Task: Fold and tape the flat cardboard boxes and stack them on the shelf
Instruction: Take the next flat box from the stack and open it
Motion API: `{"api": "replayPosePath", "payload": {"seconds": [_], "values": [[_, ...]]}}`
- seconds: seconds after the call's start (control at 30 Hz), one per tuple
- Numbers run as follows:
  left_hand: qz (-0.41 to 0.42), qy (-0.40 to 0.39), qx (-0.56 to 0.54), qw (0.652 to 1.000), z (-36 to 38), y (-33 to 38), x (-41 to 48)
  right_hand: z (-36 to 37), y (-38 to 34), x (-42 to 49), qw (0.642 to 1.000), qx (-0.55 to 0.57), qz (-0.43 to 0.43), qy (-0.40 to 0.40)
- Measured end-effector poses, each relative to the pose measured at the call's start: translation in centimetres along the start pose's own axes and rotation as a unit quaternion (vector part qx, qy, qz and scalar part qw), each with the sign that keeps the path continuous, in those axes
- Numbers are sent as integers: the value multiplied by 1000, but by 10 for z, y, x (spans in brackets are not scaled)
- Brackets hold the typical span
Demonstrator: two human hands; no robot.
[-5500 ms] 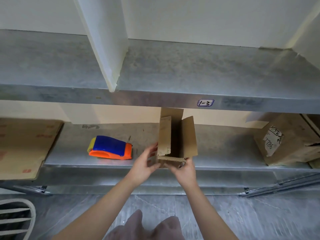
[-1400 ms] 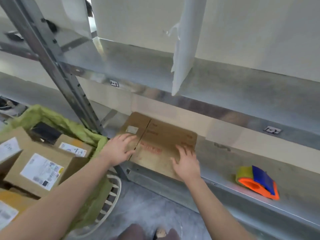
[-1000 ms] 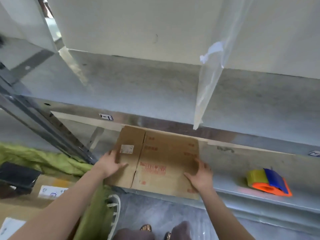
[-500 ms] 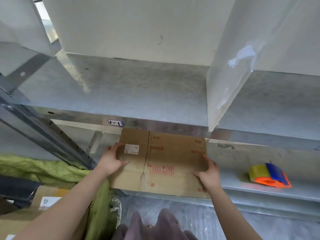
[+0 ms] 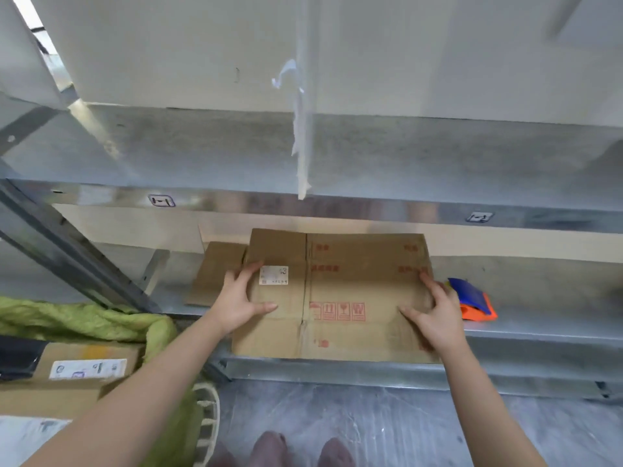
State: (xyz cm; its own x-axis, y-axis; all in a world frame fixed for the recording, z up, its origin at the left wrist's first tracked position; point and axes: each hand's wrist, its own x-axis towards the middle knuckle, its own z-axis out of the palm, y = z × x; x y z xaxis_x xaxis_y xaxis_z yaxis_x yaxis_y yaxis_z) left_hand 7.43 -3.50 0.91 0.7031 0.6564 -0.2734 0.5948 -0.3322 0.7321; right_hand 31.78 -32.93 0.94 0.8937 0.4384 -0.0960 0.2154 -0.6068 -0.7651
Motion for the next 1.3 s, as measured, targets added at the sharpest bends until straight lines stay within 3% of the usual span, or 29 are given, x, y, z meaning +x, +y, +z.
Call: {"api": "replayPosePath", "payload": {"seconds": [0.33,0.53,0.9,1.13,1.3], "values": [[34,5,-43,998,161,114,-57,-169,113,-8,1000,17,-9,12],[73,-4,-46,996,244,190,-69,-255,180,3,998,24,-8,60],[85,11,-114,990,361,319,-15,-370,277,69,988,96,18,122],[87,-34,-159,983,413,369,-7,-423,314,105,982,146,24,113],[84,-7,-154,984,439,391,-7,-445,333,136,980,178,36,81]]}}
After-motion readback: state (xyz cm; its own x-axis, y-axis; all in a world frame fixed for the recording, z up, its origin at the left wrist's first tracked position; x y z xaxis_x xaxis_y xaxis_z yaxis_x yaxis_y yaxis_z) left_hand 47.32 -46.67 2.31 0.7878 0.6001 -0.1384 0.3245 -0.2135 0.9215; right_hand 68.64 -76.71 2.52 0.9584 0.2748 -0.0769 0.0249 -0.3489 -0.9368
